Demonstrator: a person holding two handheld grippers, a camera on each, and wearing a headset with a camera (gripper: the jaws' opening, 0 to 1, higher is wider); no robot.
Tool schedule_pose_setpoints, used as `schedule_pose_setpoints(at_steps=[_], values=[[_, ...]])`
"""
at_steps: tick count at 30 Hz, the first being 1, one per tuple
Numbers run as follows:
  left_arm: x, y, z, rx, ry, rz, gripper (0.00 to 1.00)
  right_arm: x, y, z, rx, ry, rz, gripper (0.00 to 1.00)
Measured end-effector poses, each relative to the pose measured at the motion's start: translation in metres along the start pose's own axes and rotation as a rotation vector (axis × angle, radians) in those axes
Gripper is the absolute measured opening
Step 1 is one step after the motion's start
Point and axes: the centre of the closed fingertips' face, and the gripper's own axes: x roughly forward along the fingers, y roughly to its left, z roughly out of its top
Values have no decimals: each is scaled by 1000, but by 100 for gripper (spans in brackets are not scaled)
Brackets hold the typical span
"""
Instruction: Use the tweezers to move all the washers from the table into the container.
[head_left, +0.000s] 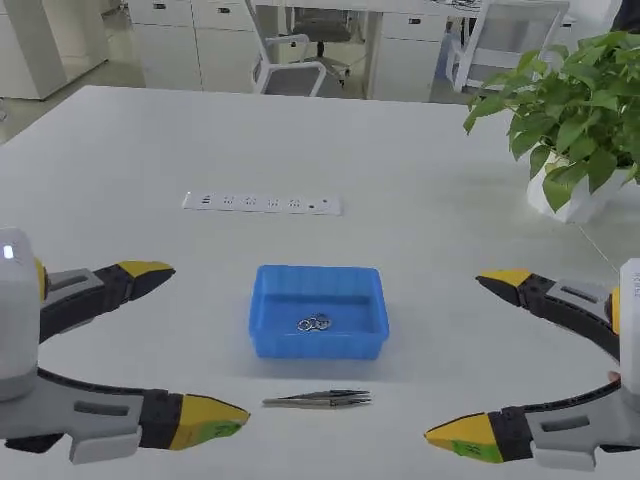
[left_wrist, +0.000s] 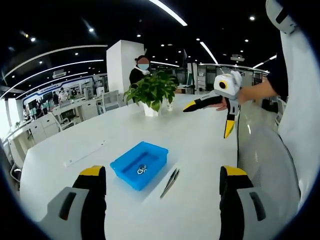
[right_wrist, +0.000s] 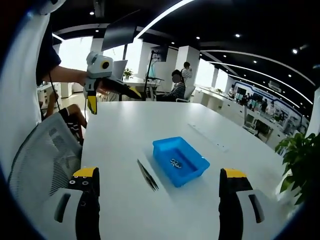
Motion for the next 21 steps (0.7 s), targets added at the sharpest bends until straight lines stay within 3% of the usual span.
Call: schedule_pose_setpoints(at_steps=[10,14,21], values=[[5,-7,8,-20,-22,-29,100,11,10,4,7,-17,44,100],[5,-5,8,-13,-15,-19,100,12,8,7,33,-34,54,100],[4,-3,14,-31,-54,3,100,16,11,8,29,-34,71,100]])
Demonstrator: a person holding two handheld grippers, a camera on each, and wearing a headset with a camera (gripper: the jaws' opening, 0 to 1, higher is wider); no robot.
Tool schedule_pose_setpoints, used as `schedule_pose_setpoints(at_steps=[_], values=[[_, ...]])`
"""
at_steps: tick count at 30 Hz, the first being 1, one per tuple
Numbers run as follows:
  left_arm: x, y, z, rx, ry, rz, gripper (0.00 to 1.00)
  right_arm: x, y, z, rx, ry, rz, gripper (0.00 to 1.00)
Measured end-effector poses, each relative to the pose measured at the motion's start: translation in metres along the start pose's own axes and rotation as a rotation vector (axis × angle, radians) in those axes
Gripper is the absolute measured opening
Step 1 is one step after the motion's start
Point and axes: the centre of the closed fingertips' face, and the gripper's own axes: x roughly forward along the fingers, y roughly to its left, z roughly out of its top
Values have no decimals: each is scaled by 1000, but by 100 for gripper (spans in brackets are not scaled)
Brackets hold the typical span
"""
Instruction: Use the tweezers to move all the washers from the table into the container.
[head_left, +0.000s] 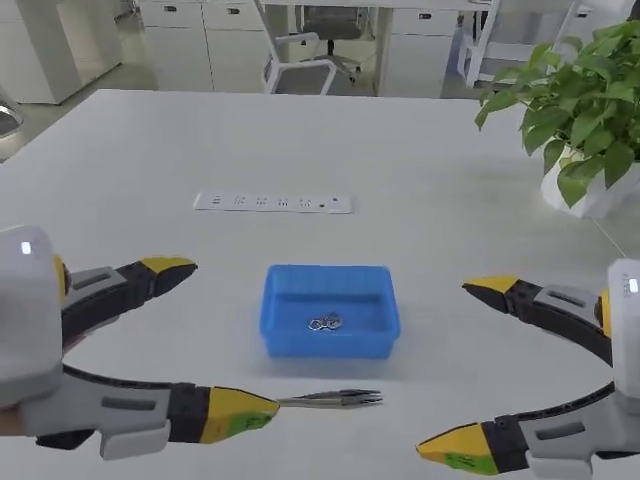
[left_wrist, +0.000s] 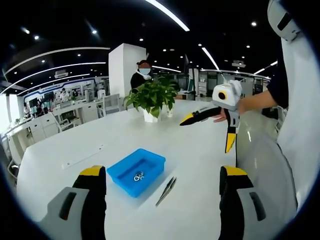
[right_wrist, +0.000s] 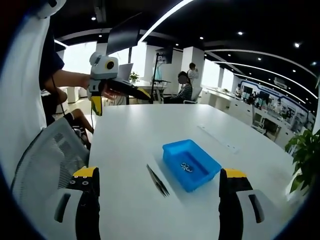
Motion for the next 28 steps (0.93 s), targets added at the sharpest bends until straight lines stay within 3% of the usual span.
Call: schedule_pose_setpoints(at_steps=[5,11,19,28], values=[[2,-5,-3,0,23,-16,100,2,3,2,-6,0,9,100],[2,-8,2,6,9,-21,100,0,4,5,-1,-10,12,100],[4,-7,7,16,-1,-20,100,-9,-1,3,-11,3,-10,100],[3,-6,5,26,22,-27,100,-15,-6,2,3,1,-39,100]])
